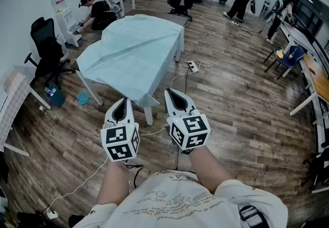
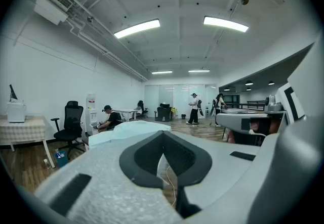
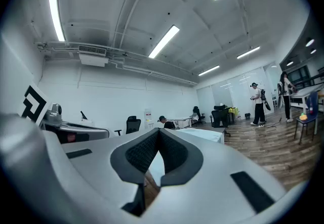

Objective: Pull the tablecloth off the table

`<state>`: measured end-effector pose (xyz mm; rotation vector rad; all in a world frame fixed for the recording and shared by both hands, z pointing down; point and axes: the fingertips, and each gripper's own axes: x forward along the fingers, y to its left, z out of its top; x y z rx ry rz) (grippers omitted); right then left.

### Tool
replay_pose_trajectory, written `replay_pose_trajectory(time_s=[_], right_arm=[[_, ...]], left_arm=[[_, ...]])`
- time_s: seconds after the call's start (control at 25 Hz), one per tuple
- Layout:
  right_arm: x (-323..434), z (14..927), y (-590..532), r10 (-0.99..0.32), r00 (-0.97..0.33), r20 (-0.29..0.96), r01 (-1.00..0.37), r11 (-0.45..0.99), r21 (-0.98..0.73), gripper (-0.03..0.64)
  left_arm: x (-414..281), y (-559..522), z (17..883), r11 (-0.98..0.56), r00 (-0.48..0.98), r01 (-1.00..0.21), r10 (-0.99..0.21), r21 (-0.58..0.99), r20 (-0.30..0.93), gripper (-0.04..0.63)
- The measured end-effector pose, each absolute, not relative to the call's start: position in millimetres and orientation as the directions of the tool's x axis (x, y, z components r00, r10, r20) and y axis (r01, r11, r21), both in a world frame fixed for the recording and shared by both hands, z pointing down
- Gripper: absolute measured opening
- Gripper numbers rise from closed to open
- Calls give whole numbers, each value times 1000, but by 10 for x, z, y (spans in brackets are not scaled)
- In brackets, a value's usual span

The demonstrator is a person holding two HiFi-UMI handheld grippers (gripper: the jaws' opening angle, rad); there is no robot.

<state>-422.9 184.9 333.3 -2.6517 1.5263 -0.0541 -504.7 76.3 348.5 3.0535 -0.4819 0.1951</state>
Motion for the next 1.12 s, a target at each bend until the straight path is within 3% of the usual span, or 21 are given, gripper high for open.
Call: replay_pose_trajectory(time_s=[0.64,1.12], right_arm=[[-4332,3467,1705,-842,540,1,-836,-537,-116,12],[-3304,3517,1581,-859,512,-6,-852,-507,-130,14]], left_arm=[[-5161,554,3699,-961,952,-272,-263,41,155,11],[-4189,498,3760,-953,940,-302,-296,13,168,11]])
